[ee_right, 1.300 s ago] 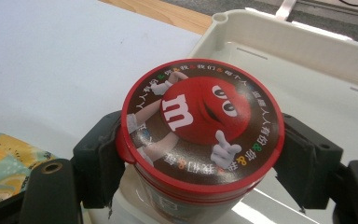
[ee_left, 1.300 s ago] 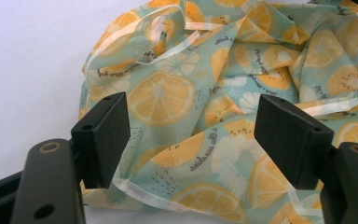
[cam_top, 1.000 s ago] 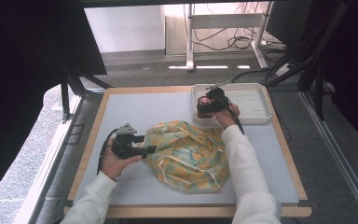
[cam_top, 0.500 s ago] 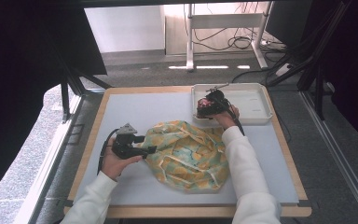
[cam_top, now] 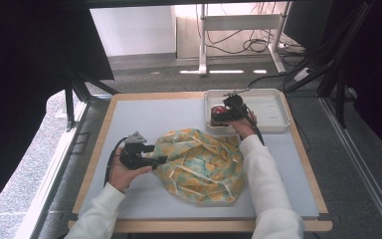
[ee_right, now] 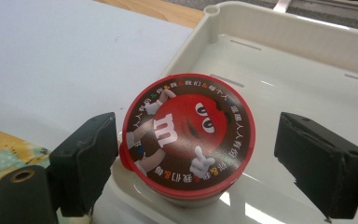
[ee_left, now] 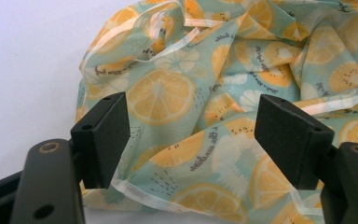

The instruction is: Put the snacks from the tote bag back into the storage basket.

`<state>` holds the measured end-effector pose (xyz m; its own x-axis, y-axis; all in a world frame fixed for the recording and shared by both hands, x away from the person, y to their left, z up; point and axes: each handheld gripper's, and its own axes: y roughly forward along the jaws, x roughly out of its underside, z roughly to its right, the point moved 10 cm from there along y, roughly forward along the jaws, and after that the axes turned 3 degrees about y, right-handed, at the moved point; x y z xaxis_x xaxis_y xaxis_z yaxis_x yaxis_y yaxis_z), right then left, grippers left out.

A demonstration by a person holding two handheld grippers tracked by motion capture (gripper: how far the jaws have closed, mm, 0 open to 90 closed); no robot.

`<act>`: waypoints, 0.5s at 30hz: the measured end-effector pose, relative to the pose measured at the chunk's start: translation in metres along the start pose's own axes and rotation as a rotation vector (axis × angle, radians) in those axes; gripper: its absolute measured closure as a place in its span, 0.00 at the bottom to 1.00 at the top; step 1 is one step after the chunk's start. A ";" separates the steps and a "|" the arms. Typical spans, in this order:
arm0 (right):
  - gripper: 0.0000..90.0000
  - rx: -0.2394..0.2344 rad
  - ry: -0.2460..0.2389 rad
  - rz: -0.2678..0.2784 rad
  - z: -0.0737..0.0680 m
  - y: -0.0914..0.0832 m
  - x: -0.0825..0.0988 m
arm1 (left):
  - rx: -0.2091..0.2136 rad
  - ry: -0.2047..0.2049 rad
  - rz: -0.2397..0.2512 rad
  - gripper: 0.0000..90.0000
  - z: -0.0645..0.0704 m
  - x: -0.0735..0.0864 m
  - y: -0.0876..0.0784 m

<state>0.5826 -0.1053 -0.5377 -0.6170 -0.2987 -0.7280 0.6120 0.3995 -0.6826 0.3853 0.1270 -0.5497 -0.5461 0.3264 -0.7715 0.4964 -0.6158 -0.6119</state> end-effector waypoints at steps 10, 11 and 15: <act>0.15 -0.033 -0.006 0.059 -0.007 -0.024 -0.005 | -0.005 0.000 0.002 0.30 -0.001 0.000 -0.001; 0.15 -0.036 -0.007 0.063 -0.008 -0.026 -0.006 | -0.005 0.001 0.002 0.30 -0.001 0.000 -0.001; 0.17 -0.053 -0.018 0.085 -0.013 -0.036 -0.009 | -0.009 0.005 0.004 0.30 -0.001 -0.001 -0.002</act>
<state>0.5597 -0.1059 -0.5062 -0.5542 -0.2773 -0.7848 0.6346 0.4694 -0.6140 0.3851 0.1285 -0.5477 -0.5407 0.3277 -0.7747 0.5046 -0.6105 -0.6104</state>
